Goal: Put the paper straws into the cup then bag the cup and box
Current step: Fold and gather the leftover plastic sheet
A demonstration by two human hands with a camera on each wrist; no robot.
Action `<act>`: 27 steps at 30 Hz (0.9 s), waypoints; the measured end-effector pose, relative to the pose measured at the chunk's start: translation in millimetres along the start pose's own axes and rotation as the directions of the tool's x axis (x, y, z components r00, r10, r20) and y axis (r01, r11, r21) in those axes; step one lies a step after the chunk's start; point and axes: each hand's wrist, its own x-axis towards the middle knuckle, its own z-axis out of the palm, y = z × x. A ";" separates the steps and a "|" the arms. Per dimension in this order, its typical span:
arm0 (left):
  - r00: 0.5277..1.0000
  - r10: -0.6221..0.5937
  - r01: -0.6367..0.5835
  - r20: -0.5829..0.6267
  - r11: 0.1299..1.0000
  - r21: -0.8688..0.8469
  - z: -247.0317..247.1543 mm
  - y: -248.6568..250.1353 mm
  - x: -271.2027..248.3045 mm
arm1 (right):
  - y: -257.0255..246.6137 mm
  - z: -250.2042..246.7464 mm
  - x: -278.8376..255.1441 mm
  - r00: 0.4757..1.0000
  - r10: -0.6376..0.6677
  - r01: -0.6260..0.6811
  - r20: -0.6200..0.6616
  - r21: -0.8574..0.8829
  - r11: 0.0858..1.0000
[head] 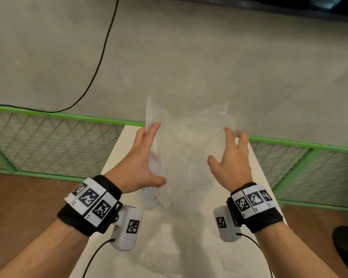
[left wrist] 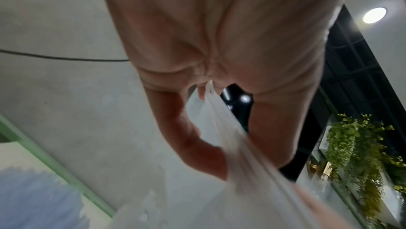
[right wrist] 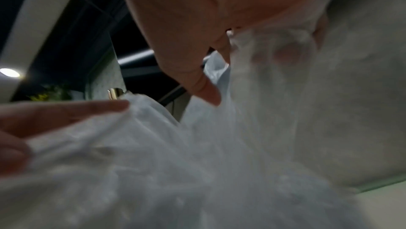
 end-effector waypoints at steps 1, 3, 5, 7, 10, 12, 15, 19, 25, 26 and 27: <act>1.000 0.002 -0.002 0.000 1.000 -0.007 5.1 1.7 1.2 | -4.6 -3.9 -2.7 0.997 -0.081 0.081 -0.003 0.064 0.995; 0.999 0.030 -0.030 -0.013 0.999 -0.032 15.8 4.7 3.5 | -19.2 -14.8 -9.2 0.967 -0.254 0.248 0.012 0.167 0.954; 0.997 0.069 -0.071 -0.028 0.991 -0.111 24.1 8.3 3.8 | -39.2 -27.7 -21.1 0.907 -0.417 0.381 0.058 0.307 0.872; 0.995 0.096 -0.097 -0.017 0.953 -0.287 27.6 12.5 1.9 | -53.6 -37.7 -34.7 0.836 -0.520 0.369 0.173 0.525 0.767; 0.992 0.113 -0.128 -0.061 0.851 -0.510 22.5 14.2 -3.2 | -61.1 -46.0 -44.3 0.738 -0.546 0.109 0.397 0.728 0.677; 0.990 0.116 -0.144 -0.086 0.846 -0.514 14.3 10.1 -5.9 | -57.0 -51.6 -37.0 0.837 -0.483 0.113 0.256 0.783 0.611; 0.992 0.123 -0.099 0.010 0.842 -0.530 6.1 2.8 -8.5 | -37.0 -62.7 -1.9 0.947 -0.321 0.236 0.000 0.678 0.696; 0.985 0.139 -0.048 0.105 0.797 -0.602 2.3 -3.1 -12.6 | -19.2 -68.5 36.8 0.881 -0.296 0.008 0.370 0.613 0.790; 0.984 0.158 -0.076 0.082 0.790 -0.609 -6.7 -6.3 -15.4 | -14.3 -60.1 53.0 0.845 -0.263 -0.206 0.465 0.737 0.643; 0.988 0.145 -0.080 0.057 0.790 -0.608 -8.0 -8.0 -16.2 | -11.4 -62.2 56.6 0.873 -0.248 -0.193 0.420 0.764 0.615; 0.991 0.130 -0.087 0.026 0.786 -0.612 -9.0 -9.5 -16.7 | -9.6 -63.9 59.5 0.897 -0.235 -0.183 0.374 0.800 0.572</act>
